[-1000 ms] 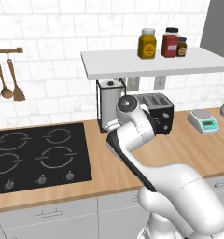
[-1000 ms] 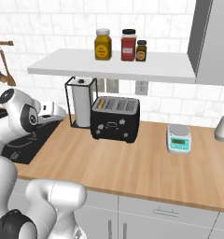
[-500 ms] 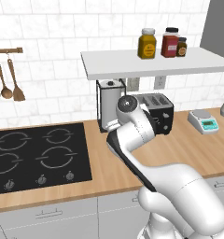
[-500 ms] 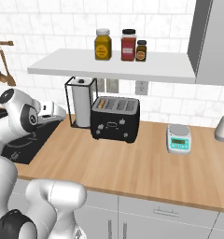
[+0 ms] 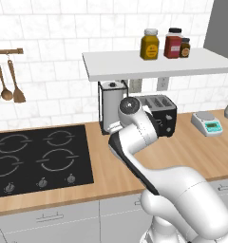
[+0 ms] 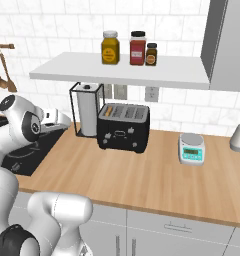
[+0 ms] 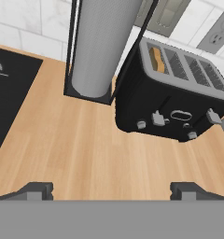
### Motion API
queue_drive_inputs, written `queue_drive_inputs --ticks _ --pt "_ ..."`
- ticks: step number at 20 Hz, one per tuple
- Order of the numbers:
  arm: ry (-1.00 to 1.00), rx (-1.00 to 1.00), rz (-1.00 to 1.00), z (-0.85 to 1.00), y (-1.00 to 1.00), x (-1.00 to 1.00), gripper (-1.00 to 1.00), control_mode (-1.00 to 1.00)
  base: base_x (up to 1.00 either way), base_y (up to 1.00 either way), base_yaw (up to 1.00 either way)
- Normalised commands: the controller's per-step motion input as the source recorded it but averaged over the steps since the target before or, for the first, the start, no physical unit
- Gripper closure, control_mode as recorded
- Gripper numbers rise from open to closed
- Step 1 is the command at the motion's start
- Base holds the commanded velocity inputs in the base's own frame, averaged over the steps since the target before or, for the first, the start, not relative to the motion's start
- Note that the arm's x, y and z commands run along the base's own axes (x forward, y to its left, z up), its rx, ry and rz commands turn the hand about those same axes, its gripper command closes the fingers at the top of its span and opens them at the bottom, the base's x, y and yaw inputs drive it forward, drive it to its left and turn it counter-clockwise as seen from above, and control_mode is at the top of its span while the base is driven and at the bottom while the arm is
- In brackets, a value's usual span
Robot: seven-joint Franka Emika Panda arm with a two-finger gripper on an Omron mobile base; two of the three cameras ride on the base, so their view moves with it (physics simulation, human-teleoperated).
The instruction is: Start the toaster. Once the lever pops up, take the bread to the plate on the dining counter.
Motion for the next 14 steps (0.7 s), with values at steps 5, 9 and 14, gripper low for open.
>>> queue_drive_inputs --ticks 5,9,14 --pt "0.00 0.00 0.00 0.00 0.00 0.00 -1.00 -1.00 0.00 0.00 0.00" --pt "0.00 0.00 0.00 0.00 0.00 0.00 -1.00 -1.00 0.00 0.00 0.00" --pt "0.00 0.00 0.00 0.00 0.00 0.00 -1.00 -1.00 0.00 0.00 0.00"
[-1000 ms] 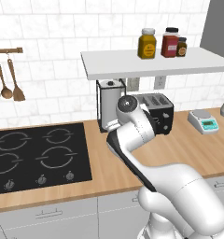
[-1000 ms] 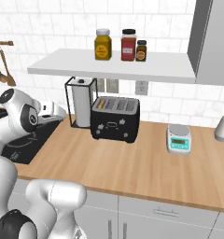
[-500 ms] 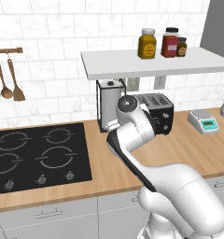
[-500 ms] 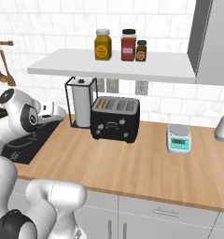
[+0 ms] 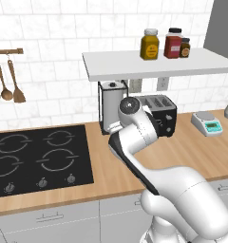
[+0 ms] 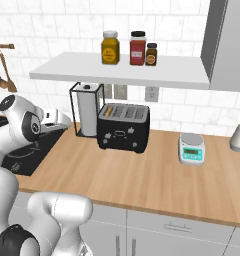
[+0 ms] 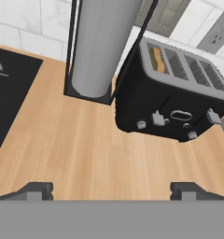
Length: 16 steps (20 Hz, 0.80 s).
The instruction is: Start the toaster. Once the lever pops up, take the bread to the plate on the dining counter.
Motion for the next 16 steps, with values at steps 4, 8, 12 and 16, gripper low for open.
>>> queue_drive_inputs --ticks 4,8,12,16 --pt "0.00 0.00 0.00 0.00 0.00 0.00 -1.00 -1.00 0.00 0.00 0.00" --pt "0.00 0.00 0.00 0.00 0.00 0.00 -1.00 -1.00 0.00 0.00 0.00" --pt "0.00 0.00 0.00 0.00 0.00 0.00 -1.00 -1.00 0.00 0.00 0.00" --pt "0.00 0.00 0.00 0.00 0.00 0.00 -1.00 -1.00 0.00 0.00 0.00"
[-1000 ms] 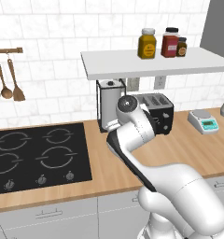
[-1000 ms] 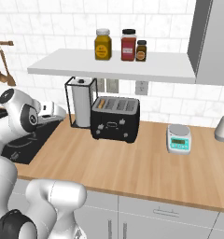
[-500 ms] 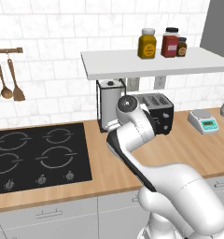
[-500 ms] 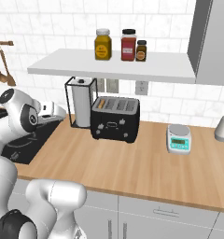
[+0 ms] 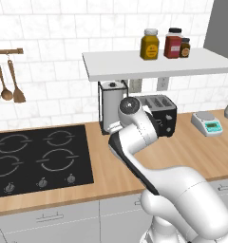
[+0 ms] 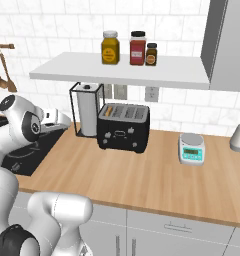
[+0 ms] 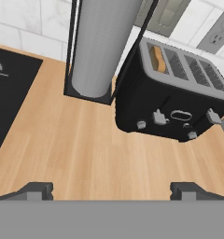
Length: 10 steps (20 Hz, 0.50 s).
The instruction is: Start the toaster. Once the lever pops up, take the bread to the plate on the dining counter.
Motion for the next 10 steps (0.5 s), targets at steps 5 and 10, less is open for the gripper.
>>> queue_drive_inputs --ticks 5,10 --pt "0.00 0.00 0.00 0.00 0.00 0.00 -1.00 -1.00 0.00 0.00 0.00" --pt "0.00 0.00 0.00 0.00 0.00 0.00 -1.00 -1.00 0.00 0.00 0.00"
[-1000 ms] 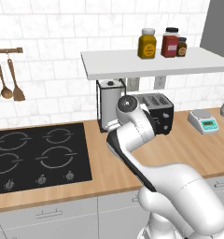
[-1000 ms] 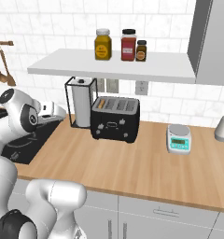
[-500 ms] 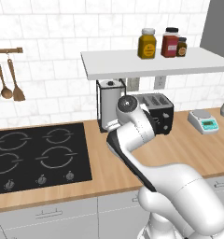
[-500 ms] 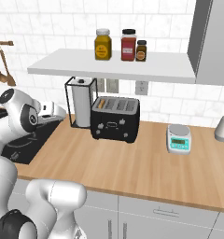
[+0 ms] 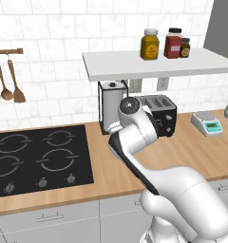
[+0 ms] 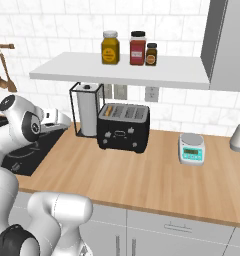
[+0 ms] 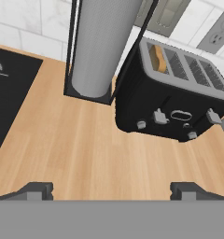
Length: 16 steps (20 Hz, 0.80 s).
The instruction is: Start the toaster. Once the lever pops up, take the bread to the plate on the dining counter.
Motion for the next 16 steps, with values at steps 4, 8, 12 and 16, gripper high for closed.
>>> queue_drive_inputs --ticks 4,8,12,16 --pt "0.00 0.00 0.00 0.00 0.00 0.00 -1.00 -1.00 0.00 0.00 0.00" --pt "0.00 0.00 0.00 0.00 0.00 0.00 -1.00 -1.00 0.00 0.00 0.00" --pt "0.00 0.00 0.00 0.00 0.00 0.00 -1.00 -1.00 0.00 0.00 0.00" --pt "0.00 0.00 0.00 0.00 0.00 0.00 -1.00 -1.00 0.00 0.00 0.00"
